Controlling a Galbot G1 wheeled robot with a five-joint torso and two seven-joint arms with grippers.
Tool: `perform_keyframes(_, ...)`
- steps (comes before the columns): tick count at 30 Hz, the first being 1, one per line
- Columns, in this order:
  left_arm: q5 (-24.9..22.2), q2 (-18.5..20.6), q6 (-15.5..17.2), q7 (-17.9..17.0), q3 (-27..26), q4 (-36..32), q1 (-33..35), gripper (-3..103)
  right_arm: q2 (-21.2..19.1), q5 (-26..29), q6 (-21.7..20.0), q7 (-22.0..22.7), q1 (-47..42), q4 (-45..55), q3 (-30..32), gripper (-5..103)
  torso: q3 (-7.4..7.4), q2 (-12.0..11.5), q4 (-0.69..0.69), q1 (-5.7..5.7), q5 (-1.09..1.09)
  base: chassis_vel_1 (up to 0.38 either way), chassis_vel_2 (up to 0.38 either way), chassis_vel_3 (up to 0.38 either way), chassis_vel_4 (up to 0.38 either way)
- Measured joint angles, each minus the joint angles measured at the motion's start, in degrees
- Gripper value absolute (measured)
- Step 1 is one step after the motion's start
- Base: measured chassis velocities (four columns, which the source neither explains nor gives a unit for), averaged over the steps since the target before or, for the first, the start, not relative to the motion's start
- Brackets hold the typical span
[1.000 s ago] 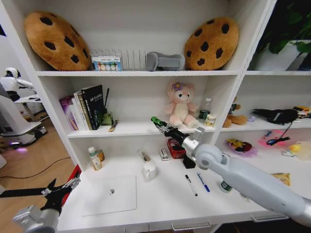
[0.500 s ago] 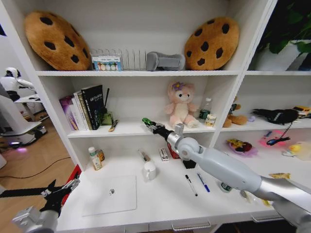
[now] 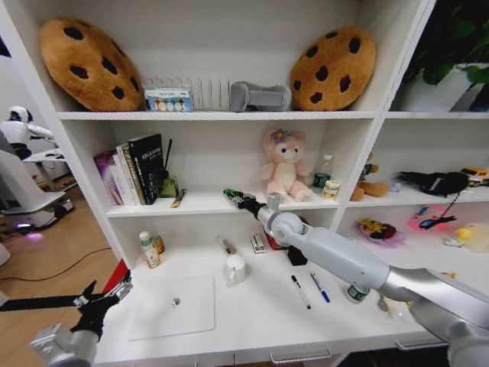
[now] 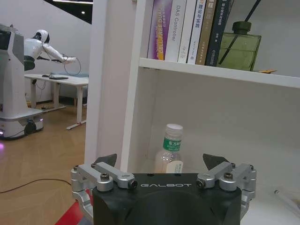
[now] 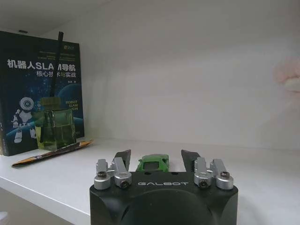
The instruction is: Organize the objects on the table.
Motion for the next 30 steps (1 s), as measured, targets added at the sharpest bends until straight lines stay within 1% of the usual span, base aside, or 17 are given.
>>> perform_keyframes(2,0.2,0.0,0.0,0.0,0.3,0.0,0.0,100,-0.2,0.2,-0.1,0.2,0.1,0.7,0.4,68,0.0,0.0,0.0,0.0,0.0,0.0,0.0,0.0,0.0)
perform_keyframes(3,0.2,0.0,0.0,0.0,0.3,0.0,0.0,100,-0.2,0.2,-0.1,0.2,0.1,0.7,0.4,68,0.0,0.0,0.0,0.0,0.0,0.0,0.0,0.0,0.0)
perform_keyframes(6,0.3,0.0,0.0,0.0,0.5,0.0,0.0,100,-0.7,0.5,-0.1,0.8,0.0,2.3,1.3,79,0.0,0.0,0.0,0.0,0.0,0.0,0.0,0.0,0.0)
perform_keyframes(8,0.3,0.1,0.0,-0.1,0.5,0.0,0.1,100,-1.9,1.6,-0.9,2.3,-0.6,6.7,3.5,90,0.0,0.0,0.02,0.0,0.0,0.0,0.0,0.0,0.0)
perform_keyframes(9,0.3,0.1,0.0,-0.1,0.5,0.0,0.1,100,-1.9,1.6,-0.9,2.3,-0.6,6.7,3.5,90,0.0,0.0,0.02,0.0,0.0,0.0,0.0,0.0,0.0)
perform_keyframes(11,0.3,0.1,0.0,-0.1,0.4,-0.1,0.0,100,-4.2,3.5,-2.1,4.3,-2.4,12.5,7.8,98,0.0,0.0,0.01,0.0,0.0,0.0,0.0,0.0,0.0)
perform_keyframes(12,0.3,0.1,0.0,-0.1,0.4,-0.1,0.0,100,-4.2,3.5,-2.1,4.3,-2.4,12.5,7.8,98,0.0,0.0,0.01,0.0,0.0,0.0,0.0,0.0,0.0)
perform_keyframes(15,0.2,0.2,0.0,-0.2,0.2,-0.1,0.1,100,-8.0,4.7,-3.2,5.9,-5.4,18.7,12.3,100,0.0,0.0,0.0,0.0,0.0,0.0,0.0,0.0,0.0)
perform_keyframes(17,0.2,0.2,0.0,-0.1,0.2,-0.2,0.2,100,-12.9,4.7,-3.7,6.5,-11.6,26.0,18.3,100,-0.01,0.0,0.0,0.0,0.01,0.0,0.0,0.0,0.0)
perform_keyframes(18,0.2,0.2,0.0,-0.1,0.2,-0.2,0.2,100,-12.9,4.7,-3.7,6.5,-11.6,26.0,18.3,100,-0.01,0.0,0.0,0.0,0.01,0.0,0.0,0.0,0.0)
perform_keyframes(20,0.3,0.2,0.0,0.2,0.3,-0.3,0.3,100,-18.2,2.8,-4.2,6.3,-23.2,32.7,28.5,100,0.0,0.0,-0.01,0.0,0.04,0.0,0.0,0.0,0.0)
perform_keyframes(21,0.3,0.2,0.0,0.2,0.3,-0.3,0.3,100,-18.2,2.8,-4.2,6.3,-23.2,32.7,28.5,100,0.0,0.0,-0.01,0.0,0.04,0.0,0.0,0.0,0.0)
perform_keyframes(23,0.5,0.4,0.0,0.5,0.7,-0.5,0.4,100,-21.7,0.5,-4.1,4.8,-36.1,36.6,40.2,100,-0.01,0.0,-0.01,-0.01,0.0,0.0,0.0,0.0,0.0)
perform_keyframes(24,0.5,0.4,0.0,0.5,0.7,-0.5,0.4,100,-21.7,0.5,-4.1,4.8,-36.1,36.6,40.2,100,-0.01,0.0,-0.01,-0.01,0.0,0.0,0.0,0.0,0.0)
perform_keyframes(27,1.2,0.9,-0.1,0.8,1.7,-0.6,0.2,100,-24.5,-5.2,-2.6,2.5,-58.6,39.9,58.9,100,-0.01,0.0,-0.02,-0.01,0.01,0.0,0.0,0.0,0.0)
perform_keyframes(28,1.2,0.9,-0.1,0.8,1.7,-0.6,0.2,100,-24.5,-5.2,-2.6,2.5,-58.6,39.9,58.9,100,-0.01,0.0,-0.02,-0.01,0.01,0.0,0.0,0.0,0.0)
perform_keyframes(30,1.6,1.0,-0.2,0.8,2.5,-0.6,-0.1,100,-23.0,-9.3,-1.6,1.6,-74.4,42.5,71.4,100,-0.01,0.0,0.01,-0.01,0.03,0.0,0.0,0.0,0.0)
